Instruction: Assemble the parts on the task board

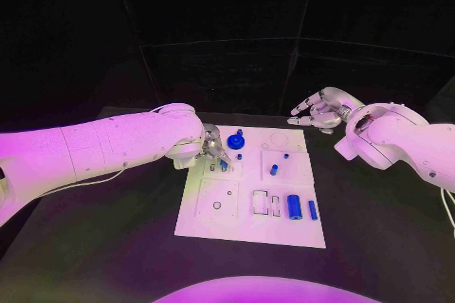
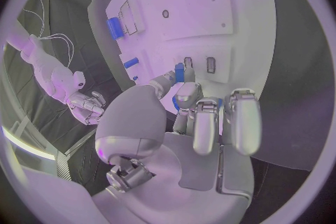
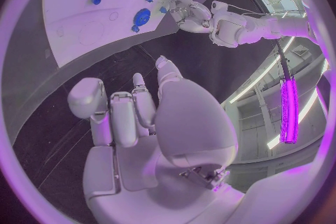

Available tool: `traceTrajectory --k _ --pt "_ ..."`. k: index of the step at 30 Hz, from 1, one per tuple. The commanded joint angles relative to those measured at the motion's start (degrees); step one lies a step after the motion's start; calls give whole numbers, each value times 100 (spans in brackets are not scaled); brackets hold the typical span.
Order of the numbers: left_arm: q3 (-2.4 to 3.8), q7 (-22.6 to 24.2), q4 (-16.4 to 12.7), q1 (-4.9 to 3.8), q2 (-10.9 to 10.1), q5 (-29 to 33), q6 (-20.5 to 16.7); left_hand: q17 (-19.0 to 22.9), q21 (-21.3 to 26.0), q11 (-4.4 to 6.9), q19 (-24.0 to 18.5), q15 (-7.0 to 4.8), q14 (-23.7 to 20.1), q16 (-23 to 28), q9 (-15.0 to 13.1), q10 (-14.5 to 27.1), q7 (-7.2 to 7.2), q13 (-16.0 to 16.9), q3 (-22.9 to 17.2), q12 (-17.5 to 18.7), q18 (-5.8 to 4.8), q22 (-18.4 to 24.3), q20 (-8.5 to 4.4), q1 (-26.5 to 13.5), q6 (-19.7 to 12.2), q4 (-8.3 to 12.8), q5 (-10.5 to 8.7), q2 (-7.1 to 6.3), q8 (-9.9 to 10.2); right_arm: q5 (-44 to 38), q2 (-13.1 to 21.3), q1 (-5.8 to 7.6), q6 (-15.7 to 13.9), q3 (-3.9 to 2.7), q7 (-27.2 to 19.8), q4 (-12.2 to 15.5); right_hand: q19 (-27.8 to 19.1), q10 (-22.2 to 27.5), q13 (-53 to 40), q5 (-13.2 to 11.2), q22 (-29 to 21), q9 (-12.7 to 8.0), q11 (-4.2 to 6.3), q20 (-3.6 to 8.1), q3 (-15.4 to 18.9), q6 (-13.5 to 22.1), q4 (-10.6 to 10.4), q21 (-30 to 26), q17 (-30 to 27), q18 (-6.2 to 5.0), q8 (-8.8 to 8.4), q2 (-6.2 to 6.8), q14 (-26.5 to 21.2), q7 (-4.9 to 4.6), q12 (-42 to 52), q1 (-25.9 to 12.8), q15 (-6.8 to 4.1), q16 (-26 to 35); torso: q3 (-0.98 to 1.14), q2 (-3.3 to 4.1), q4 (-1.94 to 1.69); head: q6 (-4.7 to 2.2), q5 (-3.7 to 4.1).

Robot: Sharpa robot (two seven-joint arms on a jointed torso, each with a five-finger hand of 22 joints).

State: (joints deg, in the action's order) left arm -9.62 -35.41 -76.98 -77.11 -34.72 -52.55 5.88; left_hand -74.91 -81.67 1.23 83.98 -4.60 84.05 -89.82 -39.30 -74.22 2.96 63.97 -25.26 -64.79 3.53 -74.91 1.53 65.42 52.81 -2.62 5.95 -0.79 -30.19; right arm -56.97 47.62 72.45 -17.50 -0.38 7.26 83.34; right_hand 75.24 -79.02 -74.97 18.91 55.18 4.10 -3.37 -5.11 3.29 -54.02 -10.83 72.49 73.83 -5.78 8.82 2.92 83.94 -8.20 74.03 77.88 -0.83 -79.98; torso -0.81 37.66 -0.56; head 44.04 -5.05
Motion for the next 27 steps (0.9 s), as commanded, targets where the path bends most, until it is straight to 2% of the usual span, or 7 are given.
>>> traceTrajectory --k 1,10,12,16,18,22,27 --pt "1 80 -109 23 -72 93 -544 -1509 24 -4 148 -8 595 -18 -14 -33 -2 -5 -913 23 -71 -188 2 -65 -13 859 -27 -3 -35 1 14 13 34 -5 -17 8 -31 52 -88 37 -10 -6 5 14 36 17 -7 -38 -8 -71 32 -69 254 -9 -37 -4 -31 38 -3 -2 -14 6 -3" --pt "-2 240 -400 226 -298 -315 -1256 -1509 25 2 150 -13 595 -18 -46 -44 -8 -5 -992 20 -71 -190 -3 -84 -11 873 -33 -53 -55 1 64 13 25 -5 -18 25 -32 53 -88 44 -16 -6 4 14 50 17 -24 -44 -9 -72 36 -77 254 -9 -37 -18 -30 42 8 -26 -45 26 -10" --pt "-2 263 -430 266 -320 -419 -1396 -1509 24 2 151 -13 595 -18 -48 -48 -8 0 -997 15 -72 -193 -3 -86 -10 873 -34 -56 -57 1 69 13 22 -5 -9 29 -32 53 -88 44 -16 -6 4 14 50 17 -24 -44 -9 -72 36 -77 254 -9 -37 -18 -30 42 7 -29 -45 30 -8" --pt "-3 296 -503 354 -367 -622 -1705 -1509 20 4 154 -16 595 -18 -57 -62 -10 13 -1016 1 -73 -198 -5 -95 -3 867 -35 -64 -64 1 69 13 18 -5 20 43 -32 53 -88 44 -16 -6 4 14 50 17 -24 -44 -9 -72 36 -77 254 -9 -37 -18 -30 42 10 -16 -21 20 -35" --pt "-3 313 -533 388 -380 -700 -1838 -1509 20 5 155 -16 595 -18 -60 -65 -11 15 -1022 -2 -73 -198 -5 -99 -1 864 -36 -67 -67 -6 68 13 20 -5 29 50 -32 53 -88 44 -16 -6 4 14 50 17 -24 -44 -9 -72 36 -77 254 -9 -37 -18 -30 42 11 -18 -23 31 -24" --pt "-3 320 -576 421 -391 -772 -1920 -1509 21 7 155 -17 595 -18 -64 -71 -13 19 -1032 -7 -73 -199 -6 -105 2 860 -37 -71 -70 -13 65 13 26 -5 41 53 -32 53 -88 44 -16 -6 4 14 50 17 -24 -44 -9 -72 36 -77 254 -9 -37 -18 -30 42 8 -18 -25 37 -25" --pt "-3 247 -595 435 -386 -802 -1760 -1509 21 7 155 -17 595 -18 -64 -71 -13 19 -1032 -7 -73 -199 -6 -105 2 860 -37 -71 -70 -17 57 13 38 -5 49 44 -32 53 -88 44 -16 -6 4 14 50 17 -24 -44 -9 -72 36 -77 254 -9 -37 -18 -30 42 6 -17 -22 50 -19"
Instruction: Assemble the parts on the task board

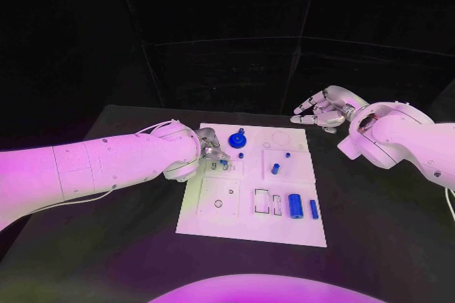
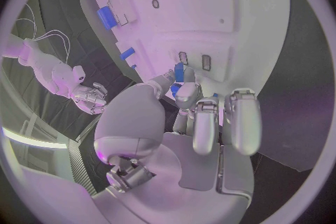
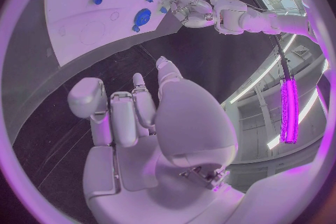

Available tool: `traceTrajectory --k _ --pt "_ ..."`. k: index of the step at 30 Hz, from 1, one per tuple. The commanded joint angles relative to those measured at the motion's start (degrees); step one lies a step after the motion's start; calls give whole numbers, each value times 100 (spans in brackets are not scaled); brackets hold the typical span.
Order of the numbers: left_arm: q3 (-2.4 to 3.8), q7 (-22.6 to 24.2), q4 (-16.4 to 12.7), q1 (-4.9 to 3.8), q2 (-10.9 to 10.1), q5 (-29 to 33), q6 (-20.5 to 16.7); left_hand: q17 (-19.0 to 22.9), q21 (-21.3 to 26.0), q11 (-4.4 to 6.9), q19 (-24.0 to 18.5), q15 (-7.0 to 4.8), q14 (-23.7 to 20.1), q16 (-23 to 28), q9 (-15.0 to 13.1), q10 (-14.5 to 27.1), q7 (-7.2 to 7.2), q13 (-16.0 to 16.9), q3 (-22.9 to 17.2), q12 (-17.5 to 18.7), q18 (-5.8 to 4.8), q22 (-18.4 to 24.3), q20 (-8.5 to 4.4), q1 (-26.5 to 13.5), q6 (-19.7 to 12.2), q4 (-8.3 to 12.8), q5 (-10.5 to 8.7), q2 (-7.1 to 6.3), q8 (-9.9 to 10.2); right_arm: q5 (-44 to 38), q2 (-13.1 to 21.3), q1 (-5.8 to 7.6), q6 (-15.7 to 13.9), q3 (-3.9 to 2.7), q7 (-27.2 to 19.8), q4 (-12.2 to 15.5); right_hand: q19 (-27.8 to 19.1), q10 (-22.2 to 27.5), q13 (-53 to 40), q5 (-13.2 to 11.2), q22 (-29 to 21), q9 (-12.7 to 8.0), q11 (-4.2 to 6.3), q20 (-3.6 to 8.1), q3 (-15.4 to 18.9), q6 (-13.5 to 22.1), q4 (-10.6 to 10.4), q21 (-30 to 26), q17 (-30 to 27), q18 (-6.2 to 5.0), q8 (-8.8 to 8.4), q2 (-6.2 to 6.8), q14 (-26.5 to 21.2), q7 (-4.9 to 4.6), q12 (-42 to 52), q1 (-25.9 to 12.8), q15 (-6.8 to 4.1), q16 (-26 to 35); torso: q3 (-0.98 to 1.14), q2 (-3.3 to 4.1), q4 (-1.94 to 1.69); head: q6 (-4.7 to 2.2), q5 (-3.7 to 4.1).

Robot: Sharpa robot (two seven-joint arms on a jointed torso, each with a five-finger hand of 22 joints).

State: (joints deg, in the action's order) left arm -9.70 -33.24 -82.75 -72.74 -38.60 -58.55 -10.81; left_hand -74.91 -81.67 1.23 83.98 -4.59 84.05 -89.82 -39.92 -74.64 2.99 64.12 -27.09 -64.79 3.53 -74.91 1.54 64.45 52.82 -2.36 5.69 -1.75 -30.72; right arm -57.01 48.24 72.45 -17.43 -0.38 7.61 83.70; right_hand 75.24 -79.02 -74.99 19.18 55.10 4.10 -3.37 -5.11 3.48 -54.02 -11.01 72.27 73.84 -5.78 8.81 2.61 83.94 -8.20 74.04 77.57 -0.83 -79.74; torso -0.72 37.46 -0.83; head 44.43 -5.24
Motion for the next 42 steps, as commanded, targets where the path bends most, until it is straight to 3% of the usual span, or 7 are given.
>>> traceTrajectory --k 1,17,42 --pt "5 4 -18 0 3 -205 -24 -1509 21 6 155 -18 595 -18 -2 -29 -15 4 -849 -7 -73 -199 -7 -7 1 835 -11 26 -18 -13 -7 13 35 -5 15 6 -32 53 -86 16 -9 -7 4 14 32 17 -5 -22 -9 -72 36 -45 254 -9 -37 14 -31 17 -1 3 6 12 -1" --pt "6 -209 80 3 103 -214 643 -1509 19 12 158 -22 595 -18 -15 -40 -20 9 -882 -14 -73 -203 -10 -12 1 835 -12 9 -25 -15 -35 13 59 -5 18 -13 -32 53 -86 16 -9 -7 4 14 32 17 -5 -22 -9 -72 36 -45 254 -9 -37 14 -31 17 3 3 7 40 4" --pt "7 -241 198 -2 204 -214 962 -1509 9 20 167 -31 595 -18 -58 -104 -25 88 -1007 -96 -77 -225 -20 -14 11 869 21 -65 -49 -15 -71 12 85 -5 0 -44 -32 53 -86 16 -9 -7 4 14 32 17 -5 -22 -9 -72 36 -45 254 -9 -37 14 -31 17 3 2 3 69 1"
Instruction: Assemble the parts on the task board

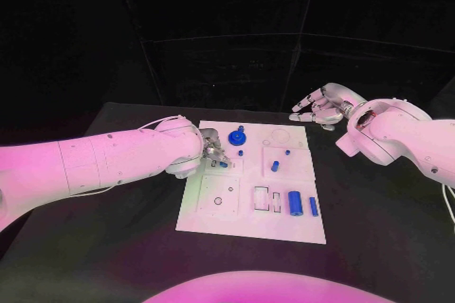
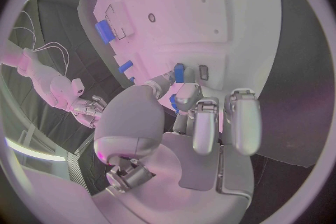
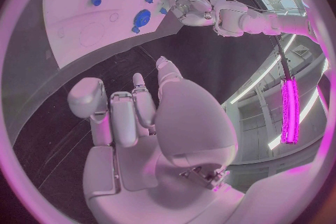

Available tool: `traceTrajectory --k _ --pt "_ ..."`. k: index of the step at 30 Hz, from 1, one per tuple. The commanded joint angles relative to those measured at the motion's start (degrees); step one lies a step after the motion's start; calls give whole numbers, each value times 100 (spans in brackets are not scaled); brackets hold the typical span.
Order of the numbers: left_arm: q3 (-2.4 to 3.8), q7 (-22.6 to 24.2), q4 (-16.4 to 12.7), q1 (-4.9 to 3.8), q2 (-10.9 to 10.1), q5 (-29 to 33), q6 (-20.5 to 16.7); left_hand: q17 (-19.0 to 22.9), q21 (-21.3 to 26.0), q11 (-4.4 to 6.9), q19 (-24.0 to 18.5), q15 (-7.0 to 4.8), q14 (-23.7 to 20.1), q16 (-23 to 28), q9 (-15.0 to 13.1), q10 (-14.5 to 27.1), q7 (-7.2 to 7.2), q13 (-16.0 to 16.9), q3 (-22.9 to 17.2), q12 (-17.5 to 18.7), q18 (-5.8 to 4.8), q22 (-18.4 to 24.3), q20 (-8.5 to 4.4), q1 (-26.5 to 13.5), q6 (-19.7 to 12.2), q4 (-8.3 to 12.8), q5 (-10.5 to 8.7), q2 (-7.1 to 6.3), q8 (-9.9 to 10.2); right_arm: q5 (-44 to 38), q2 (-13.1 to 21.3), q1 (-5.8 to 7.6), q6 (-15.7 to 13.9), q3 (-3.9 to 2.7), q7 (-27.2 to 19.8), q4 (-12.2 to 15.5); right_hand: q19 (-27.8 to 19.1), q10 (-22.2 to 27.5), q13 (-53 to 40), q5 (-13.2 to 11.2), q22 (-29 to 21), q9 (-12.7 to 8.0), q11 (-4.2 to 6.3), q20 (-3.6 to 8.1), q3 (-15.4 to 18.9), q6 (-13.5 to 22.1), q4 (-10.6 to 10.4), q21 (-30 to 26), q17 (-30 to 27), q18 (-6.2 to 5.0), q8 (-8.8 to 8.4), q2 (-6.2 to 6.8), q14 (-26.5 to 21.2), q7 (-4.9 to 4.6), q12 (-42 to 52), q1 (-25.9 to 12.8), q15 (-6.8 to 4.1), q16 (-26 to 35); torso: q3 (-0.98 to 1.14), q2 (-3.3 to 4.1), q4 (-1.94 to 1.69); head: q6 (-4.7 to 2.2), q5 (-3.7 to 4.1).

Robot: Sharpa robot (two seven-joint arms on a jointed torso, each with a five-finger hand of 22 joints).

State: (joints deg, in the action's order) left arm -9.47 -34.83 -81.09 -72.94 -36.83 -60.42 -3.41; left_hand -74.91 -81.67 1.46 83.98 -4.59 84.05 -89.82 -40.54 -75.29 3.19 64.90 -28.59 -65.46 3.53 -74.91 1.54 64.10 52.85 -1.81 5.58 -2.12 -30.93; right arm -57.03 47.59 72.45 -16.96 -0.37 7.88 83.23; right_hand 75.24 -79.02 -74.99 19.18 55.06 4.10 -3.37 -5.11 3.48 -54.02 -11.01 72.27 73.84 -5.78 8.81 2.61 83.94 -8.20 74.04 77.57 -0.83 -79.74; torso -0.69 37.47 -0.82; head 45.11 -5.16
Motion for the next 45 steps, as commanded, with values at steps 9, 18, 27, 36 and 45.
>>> traceTrajectory --k 9,18,27,36,45 --pt "-15 -97 201 2 127 -2 442 -1509 -23 9 188 -40 595 -18 -65 -58 -66 -10 -913 -24 -89 -283 -29 -169 49 676 31 -19 -75 -12 -12 12 41 -5 -20 3 -35 60 -76 25 -24 -7 5 15 53 20 -26 -37 -21 -74 42 -59 252 -9 -48 6 -31 29 0 4 1 9 -1" --pt "-14 -105 324 -14 227 103 697 -1509 -78 45 222 -68 595 -18 -147 -135 -114 100 -784 -143 -107 -374 -52 -503 137 435 13 -24 -131 -12 -22 12 56 -5 -14 3 -34 62 -73 26 -22 -8 5 15 55 20 -26 -37 -20 -74 42 -59 253 -8 -52 7 -31 28 1 3 3 16 8" --pt "-13 -106 395 -24 281 117 706 -1509 -161 89 270 -104 595 -18 -210 -239 -168 248 -604 -301 -134 -504 -84 -765 257 274 8 -66 -176 -12 -35 12 76 -5 -10 -4 -34 62 -73 26 -22 -8 5 15 55 20 -26 -37 -20 -74 42 -59 253 -8 -52 7 -31 28 0 0 -5 20 22" --pt "-13 -104 454 -31 304 118 654 -1509 -189 117 288 -128 595 -18 -254 -294 -198 313 -495 -373 -142 -548 -107 -900 320 194 7 -77 -208 -12 -48 12 70 -5 -16 -14 -38 65 -70 32 -35 -8 5 15 60 21 -27 -45 -26 -76 44 -60 252 -8 -56 13 -31 34 -1 3 1 32 22" --pt "-13 -101 487 -34 319 118 628 -1509 -222 135 307 -145 595 -18 -323 -332 -218 356 -104 -421 -154 -606 -127 -1194 390 -4 -8 -149 -247 -12 -58 12 72 -5 -26 -27 -46 73 -61 35 -56 -9 4 15 75 28 -36 -58 -33 -79 44 -57 250 -9 -66 6 -31 41 -2 2 -2 42 35"
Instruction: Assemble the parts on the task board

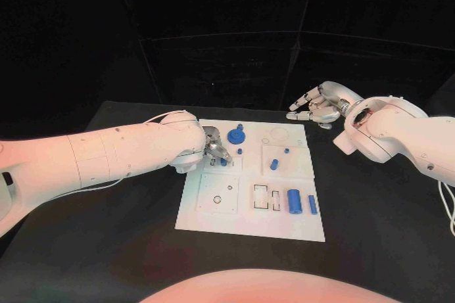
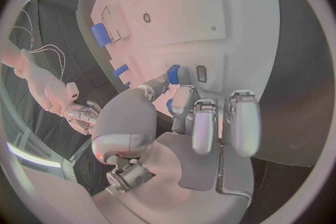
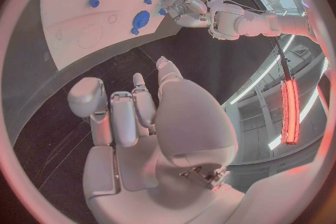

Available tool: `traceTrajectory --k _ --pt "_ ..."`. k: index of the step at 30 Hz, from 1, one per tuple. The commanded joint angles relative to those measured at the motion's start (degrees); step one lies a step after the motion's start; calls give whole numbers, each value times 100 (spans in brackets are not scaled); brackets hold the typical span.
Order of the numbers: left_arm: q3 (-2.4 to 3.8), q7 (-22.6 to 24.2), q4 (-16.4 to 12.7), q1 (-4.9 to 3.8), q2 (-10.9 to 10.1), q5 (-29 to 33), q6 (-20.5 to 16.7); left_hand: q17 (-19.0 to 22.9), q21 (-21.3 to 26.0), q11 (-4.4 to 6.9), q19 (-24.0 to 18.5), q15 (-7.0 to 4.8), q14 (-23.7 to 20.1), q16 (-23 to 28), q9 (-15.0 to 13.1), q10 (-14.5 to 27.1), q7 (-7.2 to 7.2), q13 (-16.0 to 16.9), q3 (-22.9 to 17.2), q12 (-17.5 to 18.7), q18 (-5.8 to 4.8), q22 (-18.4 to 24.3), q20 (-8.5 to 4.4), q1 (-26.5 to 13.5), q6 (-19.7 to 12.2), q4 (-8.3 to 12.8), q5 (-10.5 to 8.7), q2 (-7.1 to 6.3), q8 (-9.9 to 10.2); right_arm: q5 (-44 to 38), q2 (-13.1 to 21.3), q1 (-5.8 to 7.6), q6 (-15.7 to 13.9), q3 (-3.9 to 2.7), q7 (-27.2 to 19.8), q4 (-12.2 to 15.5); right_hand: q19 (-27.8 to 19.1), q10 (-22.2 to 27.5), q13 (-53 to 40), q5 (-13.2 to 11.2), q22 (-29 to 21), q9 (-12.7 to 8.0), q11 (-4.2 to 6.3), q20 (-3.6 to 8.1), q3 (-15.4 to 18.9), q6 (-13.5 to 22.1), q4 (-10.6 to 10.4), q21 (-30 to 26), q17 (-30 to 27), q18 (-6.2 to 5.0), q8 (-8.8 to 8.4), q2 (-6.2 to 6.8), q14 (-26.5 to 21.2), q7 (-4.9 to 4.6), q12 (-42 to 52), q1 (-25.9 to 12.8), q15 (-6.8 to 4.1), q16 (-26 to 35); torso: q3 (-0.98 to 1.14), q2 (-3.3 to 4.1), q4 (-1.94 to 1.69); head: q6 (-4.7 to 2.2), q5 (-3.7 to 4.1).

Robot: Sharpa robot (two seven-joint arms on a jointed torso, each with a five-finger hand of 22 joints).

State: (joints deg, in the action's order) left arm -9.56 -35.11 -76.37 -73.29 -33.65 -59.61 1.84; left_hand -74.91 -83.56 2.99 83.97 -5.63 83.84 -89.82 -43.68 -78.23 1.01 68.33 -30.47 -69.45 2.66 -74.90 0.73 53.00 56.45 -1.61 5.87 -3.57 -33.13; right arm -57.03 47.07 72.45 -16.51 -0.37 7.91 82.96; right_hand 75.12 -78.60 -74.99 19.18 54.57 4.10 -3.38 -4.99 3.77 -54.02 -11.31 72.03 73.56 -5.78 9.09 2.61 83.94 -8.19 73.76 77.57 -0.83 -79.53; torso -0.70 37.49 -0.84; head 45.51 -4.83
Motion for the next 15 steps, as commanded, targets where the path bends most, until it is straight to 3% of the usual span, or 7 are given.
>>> traceTrajectory --k 1,15 --pt "-4 -74 17 1 1 36 97 -1509 -36 -19 310 -42 616 -18 -17 -43 1 19 142 -29 -68 -612 -47 -125 38 -55 -40 -13 -30 -12 -8 13 26 -5 -30 -1 -35 32 -58 35 -10 -10 5 3 50 30 -9 -36 -7 -80 16 -56 249 -10 -41 3 -31 22 -2 0 0 2 3" --pt "-1 -71 15 1 -29 35 -91 -1509 -27 0 309 -63 616 -18 -119 -48 -29 30 1222 -42 -66 -619 -72 -407 70 -443 -83 -88 -66 -12 -19 13 19 -5 -48 -52 -44 38 -53 32 -39 -12 1 0 96 47 -47 -59 -10 -83 16 -55 249 -13 -47 -28 -28 30 -7 -1 -4 0 14"
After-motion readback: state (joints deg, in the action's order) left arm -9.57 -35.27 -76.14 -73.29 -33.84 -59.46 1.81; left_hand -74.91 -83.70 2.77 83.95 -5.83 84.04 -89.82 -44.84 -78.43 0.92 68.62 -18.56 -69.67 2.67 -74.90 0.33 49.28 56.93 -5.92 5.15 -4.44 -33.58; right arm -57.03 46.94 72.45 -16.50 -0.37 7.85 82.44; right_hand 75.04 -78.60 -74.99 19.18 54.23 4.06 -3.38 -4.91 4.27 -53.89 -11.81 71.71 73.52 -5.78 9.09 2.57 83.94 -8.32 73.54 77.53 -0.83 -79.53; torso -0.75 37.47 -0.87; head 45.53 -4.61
